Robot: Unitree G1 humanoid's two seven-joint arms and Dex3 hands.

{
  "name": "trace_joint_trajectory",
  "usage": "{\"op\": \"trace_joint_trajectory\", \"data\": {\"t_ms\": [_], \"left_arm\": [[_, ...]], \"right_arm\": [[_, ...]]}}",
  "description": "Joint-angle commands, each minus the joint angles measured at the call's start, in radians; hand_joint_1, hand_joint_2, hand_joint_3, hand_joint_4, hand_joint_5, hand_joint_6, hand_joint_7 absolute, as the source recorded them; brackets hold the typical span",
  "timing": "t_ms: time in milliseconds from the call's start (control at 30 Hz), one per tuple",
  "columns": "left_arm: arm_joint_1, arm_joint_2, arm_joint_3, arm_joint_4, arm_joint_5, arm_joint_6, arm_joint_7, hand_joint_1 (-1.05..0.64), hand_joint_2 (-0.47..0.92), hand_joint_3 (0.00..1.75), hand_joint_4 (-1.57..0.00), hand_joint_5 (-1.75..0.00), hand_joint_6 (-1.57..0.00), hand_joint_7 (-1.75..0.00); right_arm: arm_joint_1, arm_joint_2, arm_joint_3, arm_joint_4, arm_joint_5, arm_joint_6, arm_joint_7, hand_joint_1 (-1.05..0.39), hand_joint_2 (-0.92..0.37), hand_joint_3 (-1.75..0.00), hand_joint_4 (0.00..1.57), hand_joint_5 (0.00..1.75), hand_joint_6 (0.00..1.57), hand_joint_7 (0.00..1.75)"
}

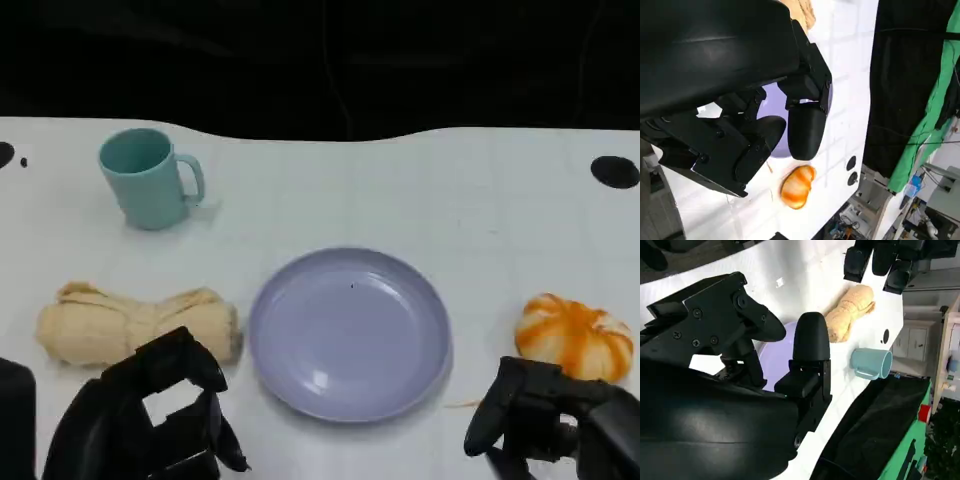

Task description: Grasp the towel on the left side of the plate with the left hand and place it into the plate.

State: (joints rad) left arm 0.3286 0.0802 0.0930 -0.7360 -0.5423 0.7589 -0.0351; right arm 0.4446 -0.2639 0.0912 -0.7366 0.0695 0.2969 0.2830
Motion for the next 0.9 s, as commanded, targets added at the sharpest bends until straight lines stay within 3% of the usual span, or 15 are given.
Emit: {"op": "trace_joint_trajectory", "data": {"t_ms": [33,200,333,467,533,633,700,833,900], "left_arm": [[-0.002,0.009,0.006,0.002,0.006,-0.003,0.008,-0.06,0.53,1.35,-0.85,-1.75,-0.70,-1.74],[-0.001,0.005,0.009,0.003,0.002,-0.008,0.006,-0.05,0.53,1.35,-0.84,-1.75,-0.69,-1.73],[0.000,0.010,0.018,0.002,0.004,-0.038,-0.009,-0.06,0.54,1.31,-0.76,-1.65,-0.72,-1.39],[-0.001,0.015,0.025,-0.003,0.003,-0.061,-0.014,-0.10,0.51,1.28,-0.73,-1.52,-0.72,-1.16],[-0.001,0.020,0.026,-0.014,0.014,-0.080,-0.016,-0.17,0.49,1.16,-0.69,-1.38,-0.71,-0.98],[0.002,0.033,0.023,-0.027,0.038,-0.104,-0.012,-0.27,0.76,0.60,-0.57,-1.20,-0.64,-0.67],[0.003,0.061,0.012,-0.027,0.077,-0.140,-0.032,-0.29,0.87,0.40,-0.54,-1.14,-0.62,-0.57],[-0.013,0.177,-0.025,-0.015,0.222,-0.246,-0.100,-0.36,0.92,0.30,-0.47,-1.06,-0.52,-0.47],[-0.030,0.245,-0.038,-0.003,0.299,-0.301,-0.142,-0.39,0.92,0.32,-0.41,-0.94,-0.44,-0.40]], "right_arm": [[-0.002,-0.006,-0.004,-0.008,0.000,-0.007,-0.002,-0.07,-0.60,-1.04,0.72,1.73,0.66,1.39],[-0.001,-0.003,-0.004,-0.009,0.004,-0.004,0.000,-0.07,-0.60,-1.04,0.72,1.74,0.66,1.39],[-0.002,-0.001,0.002,-0.008,-0.003,-0.006,-0.004,-0.07,-0.60,-1.05,0.72,1.74,0.66,1.39],[-0.002,0.000,0.006,-0.012,-0.007,-0.004,-0.006,-0.07,-0.59,-1.06,0.72,1.74,0.66,1.39],[-0.001,0.001,0.007,-0.012,-0.006,-0.006,-0.006,-0.07,-0.59,-1.06,0.72,1.74,0.66,1.39],[0.002,0.003,0.012,-0.019,-0.007,-0.001,-0.010,-0.08,-0.58,-1.07,0.73,1.74,0.66,1.40],[0.004,0.003,0.015,-0.024,-0.008,0.001,-0.011,-0.07,-0.58,-1.08,0.72,1.74,0.66,1.40],[0.008,0.004,0.019,-0.034,-0.007,0.007,-0.014,-0.08,-0.58,-1.08,0.72,1.74,0.66,1.40],[0.010,0.007,0.018,-0.035,-0.004,0.006,-0.016,-0.07,-0.58,-1.09,0.72,1.74,0.66,1.40]]}}
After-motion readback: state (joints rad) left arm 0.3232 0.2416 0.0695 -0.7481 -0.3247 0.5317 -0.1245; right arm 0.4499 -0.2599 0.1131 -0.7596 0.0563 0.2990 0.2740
